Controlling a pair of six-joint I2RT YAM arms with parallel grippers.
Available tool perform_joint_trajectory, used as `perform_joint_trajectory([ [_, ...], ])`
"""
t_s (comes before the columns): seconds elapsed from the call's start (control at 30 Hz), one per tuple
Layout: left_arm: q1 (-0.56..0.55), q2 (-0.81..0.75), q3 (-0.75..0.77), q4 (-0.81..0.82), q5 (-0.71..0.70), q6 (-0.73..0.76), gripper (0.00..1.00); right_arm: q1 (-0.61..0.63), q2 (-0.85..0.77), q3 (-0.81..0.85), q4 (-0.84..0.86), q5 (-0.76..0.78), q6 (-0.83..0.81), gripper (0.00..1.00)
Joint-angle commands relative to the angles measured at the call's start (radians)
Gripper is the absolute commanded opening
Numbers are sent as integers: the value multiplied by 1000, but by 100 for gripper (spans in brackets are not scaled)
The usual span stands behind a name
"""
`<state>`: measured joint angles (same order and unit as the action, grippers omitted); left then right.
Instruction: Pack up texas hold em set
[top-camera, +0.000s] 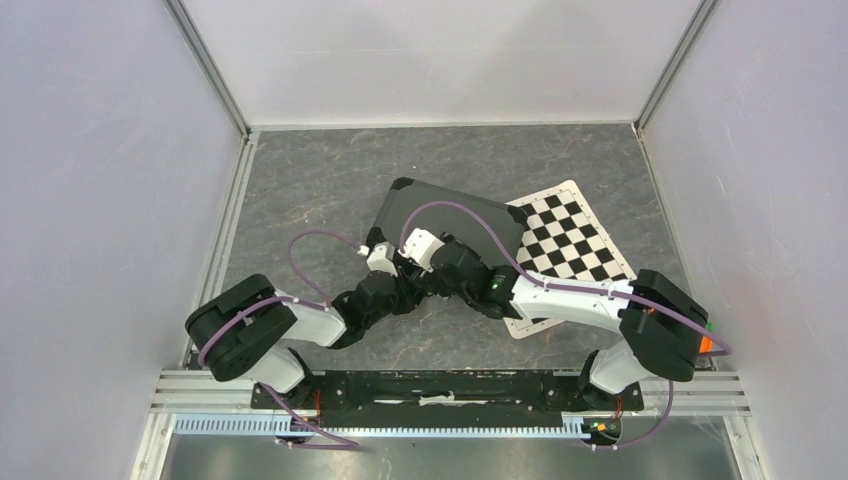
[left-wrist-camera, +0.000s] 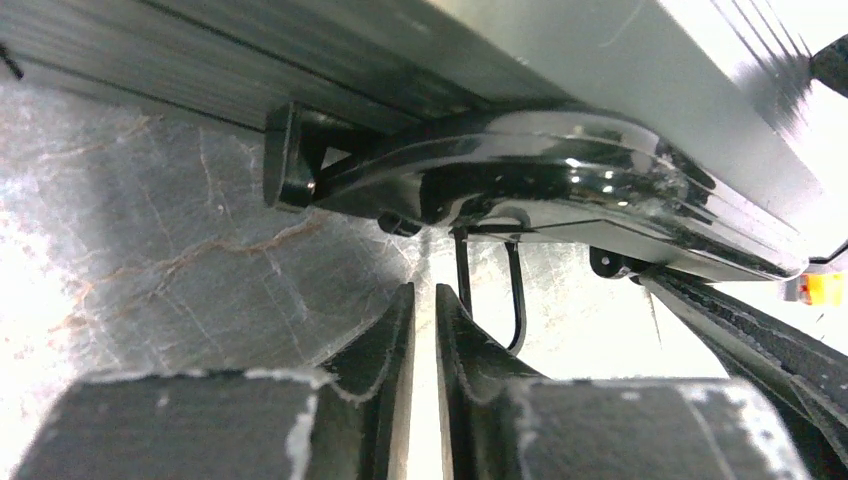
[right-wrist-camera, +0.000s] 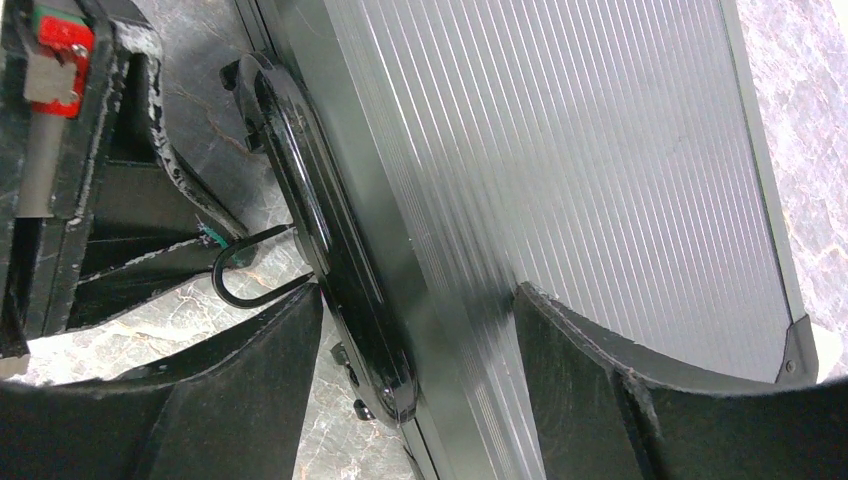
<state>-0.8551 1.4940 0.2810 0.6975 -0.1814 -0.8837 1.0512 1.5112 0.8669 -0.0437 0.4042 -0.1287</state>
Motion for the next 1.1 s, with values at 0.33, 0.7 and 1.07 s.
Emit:
perform_joint_trajectory([
  [0.33,33,-53,-106,31,-5,-325,28,-22,-1,-68,-160,-86,61,74],
  [0.7,42,176,-163,393,21,-416,42,-25,-24,-82,-158,-94,60,73],
  [1.07,44,206,-220,494,-16,-470,32,-28,-28,-80,-157,-102,60,72],
])
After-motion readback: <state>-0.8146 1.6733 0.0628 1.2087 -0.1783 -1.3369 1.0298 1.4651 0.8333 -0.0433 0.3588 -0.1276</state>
